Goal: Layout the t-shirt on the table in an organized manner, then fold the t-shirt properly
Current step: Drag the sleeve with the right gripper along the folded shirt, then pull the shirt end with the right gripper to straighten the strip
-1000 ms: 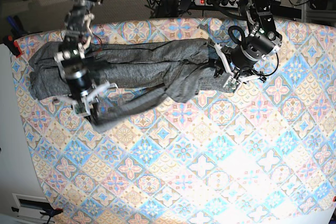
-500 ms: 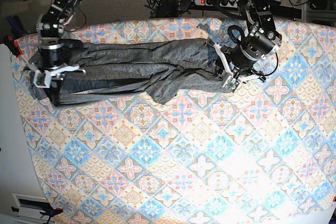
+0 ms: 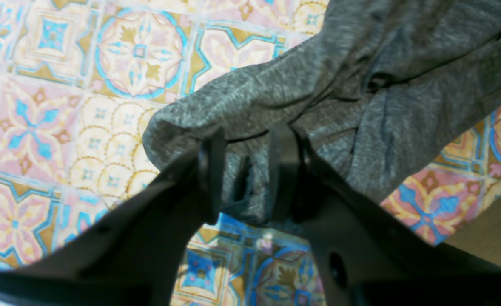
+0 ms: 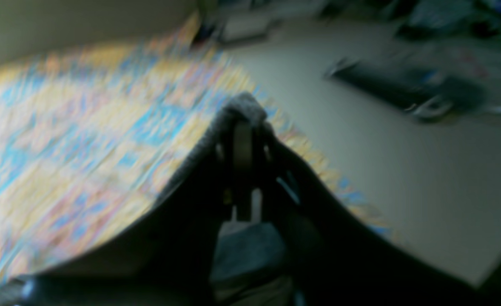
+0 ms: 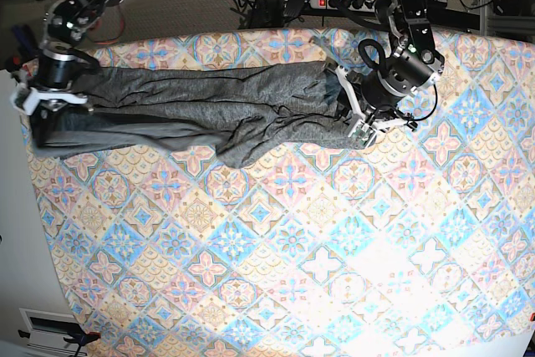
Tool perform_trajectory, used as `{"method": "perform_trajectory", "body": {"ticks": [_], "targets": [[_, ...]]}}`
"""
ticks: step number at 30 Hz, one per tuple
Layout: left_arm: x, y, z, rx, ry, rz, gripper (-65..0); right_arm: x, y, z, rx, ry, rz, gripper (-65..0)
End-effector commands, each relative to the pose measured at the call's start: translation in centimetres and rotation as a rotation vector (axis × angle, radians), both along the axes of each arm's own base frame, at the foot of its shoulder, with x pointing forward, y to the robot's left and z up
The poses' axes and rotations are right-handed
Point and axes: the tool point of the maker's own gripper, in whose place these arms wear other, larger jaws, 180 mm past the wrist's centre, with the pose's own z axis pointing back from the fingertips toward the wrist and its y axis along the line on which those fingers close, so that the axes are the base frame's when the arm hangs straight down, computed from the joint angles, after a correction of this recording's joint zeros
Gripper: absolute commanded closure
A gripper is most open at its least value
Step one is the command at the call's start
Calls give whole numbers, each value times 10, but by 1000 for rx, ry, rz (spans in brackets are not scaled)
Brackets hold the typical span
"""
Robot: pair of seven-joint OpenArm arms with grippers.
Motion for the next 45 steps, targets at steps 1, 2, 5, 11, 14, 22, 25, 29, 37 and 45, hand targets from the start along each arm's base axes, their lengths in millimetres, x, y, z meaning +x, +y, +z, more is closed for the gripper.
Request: {"method": "perform_trajectory", "body": {"ticks": [1, 2, 5, 11, 14, 22, 25, 29, 37, 45], "targets": [[5, -2, 10, -13, -38, -1, -172, -3, -8, 18, -32, -57, -21, 0], [5, -2, 10, -13, -38, -1, -172, -4, -12, 22, -35, -67, -36, 0], [4, -1, 9, -12, -34, 0, -172, -10, -24, 28, -43, -85, -81, 0], [4, -1, 9, -12, -34, 0, -172, -22, -51, 47, -56, -159, -195, 0], [4, -1, 9, -12, -34, 0, -172, -32, -65, 56, -60, -199, -260, 0], [4, -1, 9, -12, -34, 0, -172, -39, -78, 68, -59, -256, -327, 0], [4, -2, 9, -14, -34, 0, -172, -39, -78, 68, -59, -257, -328, 0], [1, -2, 6, -13, -24, 0, -172, -40, -78, 68, -60, -257, -328, 0], [-1, -2, 4, -13, -16, 0, -172, -40, -79, 67, -57, -254, -328, 0], [-1, -2, 4, -14, -16, -1, -172, -27, -71, 34, 10, -194, -263, 0]]}}
